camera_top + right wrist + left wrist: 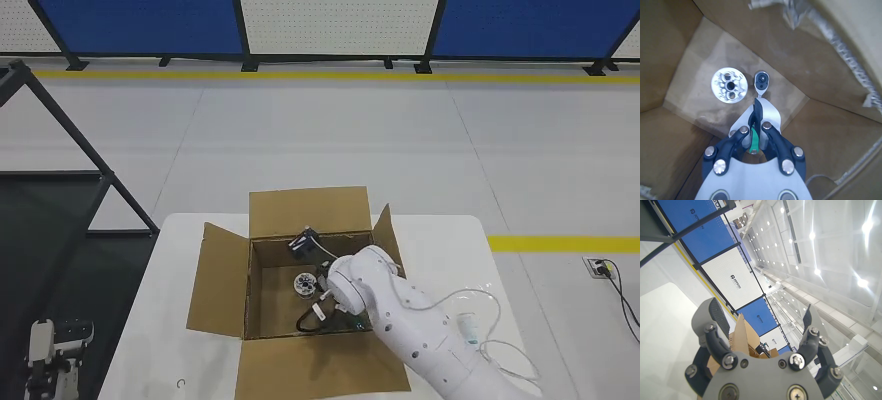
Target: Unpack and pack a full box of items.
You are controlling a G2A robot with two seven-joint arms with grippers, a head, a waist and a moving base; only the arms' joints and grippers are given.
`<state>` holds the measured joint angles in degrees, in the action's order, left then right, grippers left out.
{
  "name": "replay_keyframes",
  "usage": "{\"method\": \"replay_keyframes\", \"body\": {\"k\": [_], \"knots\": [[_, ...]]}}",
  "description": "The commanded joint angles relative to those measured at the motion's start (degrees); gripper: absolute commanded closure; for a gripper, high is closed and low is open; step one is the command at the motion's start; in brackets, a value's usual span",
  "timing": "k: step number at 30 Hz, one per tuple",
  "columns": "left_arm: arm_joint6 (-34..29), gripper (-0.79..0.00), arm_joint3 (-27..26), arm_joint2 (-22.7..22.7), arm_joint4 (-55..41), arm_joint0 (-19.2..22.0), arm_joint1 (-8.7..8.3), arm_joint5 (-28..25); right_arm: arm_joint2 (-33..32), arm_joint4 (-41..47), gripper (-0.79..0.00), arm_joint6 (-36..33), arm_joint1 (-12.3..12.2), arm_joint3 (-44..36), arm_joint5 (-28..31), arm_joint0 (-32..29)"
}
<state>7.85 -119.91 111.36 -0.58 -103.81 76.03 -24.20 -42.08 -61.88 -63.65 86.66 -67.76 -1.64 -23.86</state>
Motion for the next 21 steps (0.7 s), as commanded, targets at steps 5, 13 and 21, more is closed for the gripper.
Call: {"method": "replay_keyframes", "body": {"k": [5, 13, 21], "knots": [[0.0, -0.785, 0.0, 0.0, 0.0, 0.0, 0.0, 0.0, -11.36, -1.66, 0.0, -1.36, -4.29, -27.5, 4.68, -12.72], [0.0, -0.785, 0.0, 0.0, 0.0, 0.0, 0.0, 0.0, -25.44, -0.06, 0.0, -0.39, -7.74, -58.47, 12.23, -29.76], [0.0, -0.785, 0.0, 0.0, 0.0, 0.0, 0.0, 0.0, -38.57, -1.58, 0.0, -0.27, -9.38, -66.89, 13.53, -37.06]]}}
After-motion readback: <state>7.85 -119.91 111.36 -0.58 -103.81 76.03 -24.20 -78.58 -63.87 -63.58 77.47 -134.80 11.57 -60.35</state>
